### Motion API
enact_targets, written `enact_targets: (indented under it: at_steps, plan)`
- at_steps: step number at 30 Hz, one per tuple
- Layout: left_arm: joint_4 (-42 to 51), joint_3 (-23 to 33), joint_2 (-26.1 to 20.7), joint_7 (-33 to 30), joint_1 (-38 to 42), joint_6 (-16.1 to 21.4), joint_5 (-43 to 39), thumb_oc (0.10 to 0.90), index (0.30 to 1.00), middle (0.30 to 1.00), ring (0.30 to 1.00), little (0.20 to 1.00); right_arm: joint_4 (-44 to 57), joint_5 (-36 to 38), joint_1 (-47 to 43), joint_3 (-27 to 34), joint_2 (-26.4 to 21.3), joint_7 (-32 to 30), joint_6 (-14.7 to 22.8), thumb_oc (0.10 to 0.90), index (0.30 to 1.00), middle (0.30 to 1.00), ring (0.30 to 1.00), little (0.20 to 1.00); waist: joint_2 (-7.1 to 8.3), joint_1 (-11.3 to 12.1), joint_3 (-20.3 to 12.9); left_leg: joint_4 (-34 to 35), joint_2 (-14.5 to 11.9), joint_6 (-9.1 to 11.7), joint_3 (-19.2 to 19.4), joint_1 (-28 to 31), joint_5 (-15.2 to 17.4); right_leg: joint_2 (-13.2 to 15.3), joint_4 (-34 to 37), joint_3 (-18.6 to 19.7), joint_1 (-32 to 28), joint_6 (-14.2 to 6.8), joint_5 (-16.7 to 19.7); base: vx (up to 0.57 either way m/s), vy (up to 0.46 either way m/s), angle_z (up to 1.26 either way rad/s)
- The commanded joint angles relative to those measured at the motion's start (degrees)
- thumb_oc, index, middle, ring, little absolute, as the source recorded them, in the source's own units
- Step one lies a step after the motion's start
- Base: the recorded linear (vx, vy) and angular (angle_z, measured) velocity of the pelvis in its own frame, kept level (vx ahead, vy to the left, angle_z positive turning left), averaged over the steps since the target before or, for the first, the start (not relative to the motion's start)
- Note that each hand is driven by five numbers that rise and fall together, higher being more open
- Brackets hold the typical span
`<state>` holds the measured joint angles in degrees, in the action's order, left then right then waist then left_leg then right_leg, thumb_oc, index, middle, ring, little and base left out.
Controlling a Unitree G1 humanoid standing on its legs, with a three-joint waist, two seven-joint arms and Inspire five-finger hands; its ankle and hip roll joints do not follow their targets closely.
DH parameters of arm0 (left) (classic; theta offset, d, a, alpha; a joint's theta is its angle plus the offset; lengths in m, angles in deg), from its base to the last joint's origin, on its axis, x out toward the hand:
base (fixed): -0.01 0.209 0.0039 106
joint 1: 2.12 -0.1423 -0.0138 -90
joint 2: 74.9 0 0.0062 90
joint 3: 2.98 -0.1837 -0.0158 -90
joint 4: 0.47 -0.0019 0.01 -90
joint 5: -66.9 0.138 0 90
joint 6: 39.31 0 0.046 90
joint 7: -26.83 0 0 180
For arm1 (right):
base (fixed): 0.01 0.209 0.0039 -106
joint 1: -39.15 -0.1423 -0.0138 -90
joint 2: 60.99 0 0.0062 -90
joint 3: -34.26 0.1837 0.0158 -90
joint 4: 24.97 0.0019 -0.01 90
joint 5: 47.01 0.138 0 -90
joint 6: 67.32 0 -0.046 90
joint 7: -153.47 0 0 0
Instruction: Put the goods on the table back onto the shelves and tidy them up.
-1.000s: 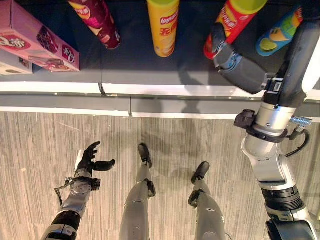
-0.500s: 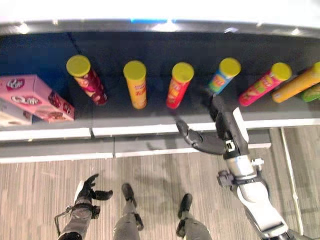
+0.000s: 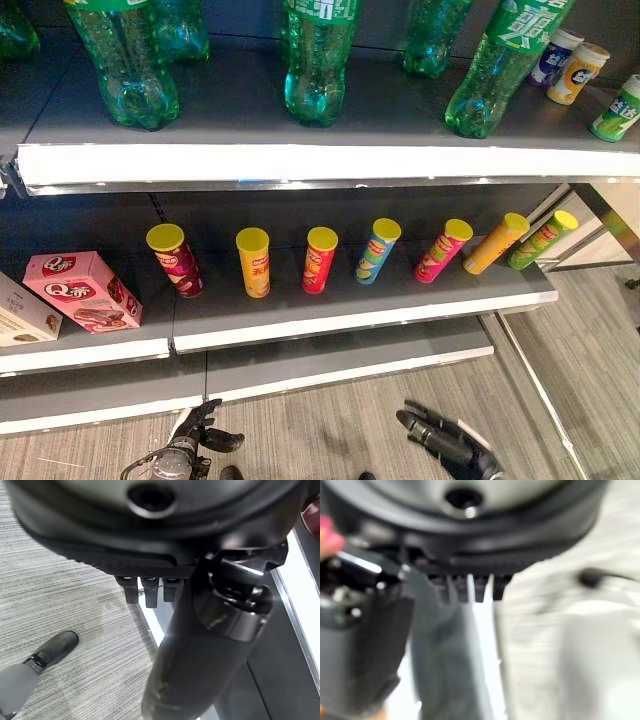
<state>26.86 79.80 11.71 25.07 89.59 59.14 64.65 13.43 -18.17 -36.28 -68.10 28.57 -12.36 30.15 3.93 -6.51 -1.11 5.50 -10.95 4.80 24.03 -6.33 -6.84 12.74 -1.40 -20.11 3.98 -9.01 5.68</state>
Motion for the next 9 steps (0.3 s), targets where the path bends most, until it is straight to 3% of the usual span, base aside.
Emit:
enact_targets:
  at_steps: [1,9]
  plan:
    - [2.5,0.5,-1.7,-0.5,4.8,3.5,-3.0,0.800,0.900,0.900,0.900,0.900,8.3,-3.9,-3.0,3.2,-2.5,-3.7,3.2,0.800,0.900,0.900,0.900,0.900,-0.40,2.1,3.5,-0.5,-6.5,10.2,2.4,9.4,3.1,6.8,4.5,-0.1,2.2,-6.0,9.9,0.05,0.014,-0.23]
    - [1.2,-1.1,-0.1,-1.2,5.8,3.9,-4.8,0.800,0.900,0.900,0.900,0.900,-4.5,-4.0,-7.9,7.0,1.6,-8.0,3.2,0.800,0.900,0.900,0.900,0.900,-1.03,2.4,3.1,-0.5,-6.2,9.9,2.5,10.7,3.7,6.9,4.5,-0.3,1.2,-6.0,9.5,0.02,0.014,-0.08]
